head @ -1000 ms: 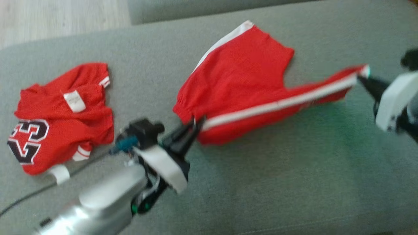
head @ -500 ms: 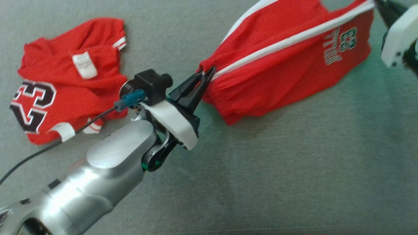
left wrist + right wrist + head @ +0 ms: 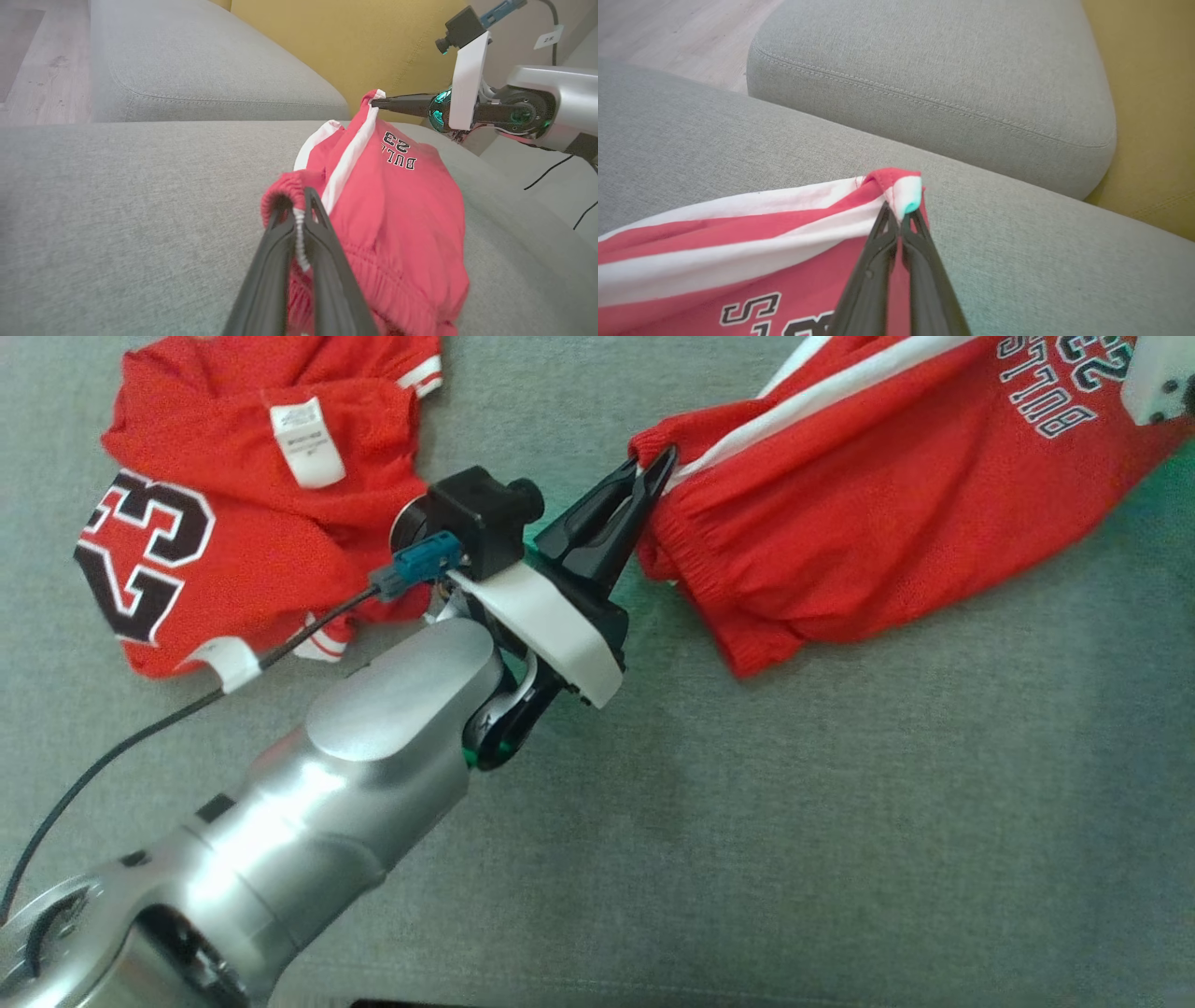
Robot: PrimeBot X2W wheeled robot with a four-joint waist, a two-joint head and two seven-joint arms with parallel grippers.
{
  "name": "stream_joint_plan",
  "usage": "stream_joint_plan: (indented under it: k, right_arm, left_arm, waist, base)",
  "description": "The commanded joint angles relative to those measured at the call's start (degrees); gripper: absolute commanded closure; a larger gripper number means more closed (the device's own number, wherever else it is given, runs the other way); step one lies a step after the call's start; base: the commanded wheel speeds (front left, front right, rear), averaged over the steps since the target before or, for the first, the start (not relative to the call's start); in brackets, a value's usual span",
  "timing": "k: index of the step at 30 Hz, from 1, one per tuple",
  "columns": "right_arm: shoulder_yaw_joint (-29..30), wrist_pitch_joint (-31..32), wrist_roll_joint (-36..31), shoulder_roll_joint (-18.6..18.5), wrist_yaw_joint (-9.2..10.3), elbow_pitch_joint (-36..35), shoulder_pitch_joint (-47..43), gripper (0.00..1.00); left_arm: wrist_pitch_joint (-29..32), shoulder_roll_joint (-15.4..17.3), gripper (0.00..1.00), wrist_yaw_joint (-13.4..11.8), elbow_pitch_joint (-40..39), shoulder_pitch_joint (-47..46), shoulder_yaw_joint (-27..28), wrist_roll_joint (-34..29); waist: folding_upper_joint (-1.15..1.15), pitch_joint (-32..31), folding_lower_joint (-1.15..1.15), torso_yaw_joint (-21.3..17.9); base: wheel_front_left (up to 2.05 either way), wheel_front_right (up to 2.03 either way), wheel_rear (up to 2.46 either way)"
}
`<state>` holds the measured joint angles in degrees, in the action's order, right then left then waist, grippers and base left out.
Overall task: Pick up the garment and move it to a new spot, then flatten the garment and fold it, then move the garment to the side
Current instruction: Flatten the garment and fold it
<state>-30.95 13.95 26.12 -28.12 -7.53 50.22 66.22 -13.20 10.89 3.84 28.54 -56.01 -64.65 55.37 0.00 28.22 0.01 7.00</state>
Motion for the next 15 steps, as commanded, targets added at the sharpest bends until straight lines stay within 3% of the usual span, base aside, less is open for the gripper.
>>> stream_joint_plan:
  k: [1, 5, 6, 7, 9, 10, 15]
  right_arm:
    - [-0.46, -1.03, -0.35, -0.05, 0.04, -0.22, 1.37, 1.00]
    - [-1.15, -2.01, 0.79, 0.19, 0.04, 3.32, 2.84, 1.00]
    - [-1.17, -2.46, 0.91, 0.20, 0.04, 4.16, 3.23, 0.71]
    - [-1.09, -3.12, 0.95, 0.20, 0.04, 5.02, 3.61, 0.00]
    - [-0.93, -4.55, 1.39, 0.49, 0.04, 6.38, 4.17, 0.00]
    - [-0.41, -5.31, 2.24, 0.83, 0.04, 6.99, 4.35, 0.00]
    - [-0.17, -8.18, 5.17, 1.84, 0.04, 8.77, 4.32, 0.00]
  left_arm:
    - [-0.58, 0.32, 1.00, 0.34, -0.40, -2.29, 2.21, -0.76]
    - [-0.89, -1.17, 1.00, 0.85, 1.31, -2.91, 2.42, -0.75]
    - [-0.97, -1.47, 1.00, 0.83, 1.81, -2.99, 2.63, -0.70]
    - [-1.05, -1.74, 1.00, 0.75, 2.32, -3.03, 2.88, -0.67]
    - [-1.16, -2.12, 0.27, 0.73, 3.36, -3.09, 2.99, -0.81]
    - [-1.22, -2.25, 0.02, 0.74, 3.78, -3.12, 3.08, -0.94]
    - [-1.55, -2.22, 0.00, 0.95, 5.43, -2.29, 4.23, -1.15]
  waist:
    - [0.00, 0.76, -0.01, 0.91]
    - [0.00, 1.55, -0.01, 1.82]
    - [0.00, 1.67, -0.01, 1.95]
    - [0.00, 1.77, -0.01, 2.07]
    - [0.00, 1.84, -0.01, 2.26]
    - [0.00, 1.83, -0.01, 2.32]
    - [0.00, 0.77, -0.01, 2.13]
  base:
    - [0.00, 0.00, 0.00]
    - [0.00, 0.00, 0.00]
    - [0.00, 0.00, 0.00]
    - [0.00, 0.00, 0.00]
    - [0.00, 0.00, 0.00]
    - [0.00, 0.00, 0.00]
    - [0.00, 0.00, 0.00]
